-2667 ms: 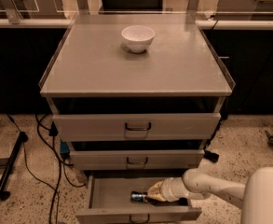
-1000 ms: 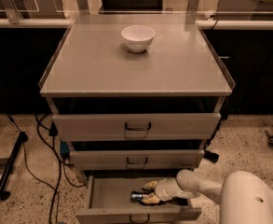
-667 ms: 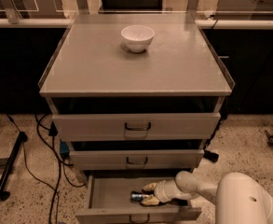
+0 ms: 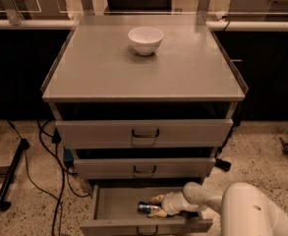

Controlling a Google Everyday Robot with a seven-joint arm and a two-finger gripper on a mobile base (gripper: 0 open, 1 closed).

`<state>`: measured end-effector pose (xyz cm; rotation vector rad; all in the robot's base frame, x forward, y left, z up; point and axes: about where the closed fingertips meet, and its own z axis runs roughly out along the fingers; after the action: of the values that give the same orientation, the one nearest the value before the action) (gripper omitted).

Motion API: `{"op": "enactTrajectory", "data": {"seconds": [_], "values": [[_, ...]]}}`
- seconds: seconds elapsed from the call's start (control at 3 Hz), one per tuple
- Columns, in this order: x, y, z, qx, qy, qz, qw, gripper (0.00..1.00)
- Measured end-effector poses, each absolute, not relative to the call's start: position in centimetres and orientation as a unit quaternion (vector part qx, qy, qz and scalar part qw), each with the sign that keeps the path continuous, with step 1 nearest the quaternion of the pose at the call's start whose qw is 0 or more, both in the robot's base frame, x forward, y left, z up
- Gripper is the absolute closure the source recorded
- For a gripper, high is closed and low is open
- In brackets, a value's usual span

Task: Pick redbull can from bottom drawer and place on counter

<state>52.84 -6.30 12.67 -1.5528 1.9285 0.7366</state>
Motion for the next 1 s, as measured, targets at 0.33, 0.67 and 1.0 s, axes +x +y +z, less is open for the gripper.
{"op": "enactTrajectory", "data": {"seconds": [0.33, 0.67, 1.0], "values": [[52.35, -5.99, 11.15, -0.583, 0.718, 0.276, 0.262, 0.50], [52.34, -5.97, 11.14, -0.583, 0.718, 0.276, 0.262, 0.77], [52.34, -5.97, 11.13, -0.583, 0.718, 0.276, 0.262, 0.99]]}}
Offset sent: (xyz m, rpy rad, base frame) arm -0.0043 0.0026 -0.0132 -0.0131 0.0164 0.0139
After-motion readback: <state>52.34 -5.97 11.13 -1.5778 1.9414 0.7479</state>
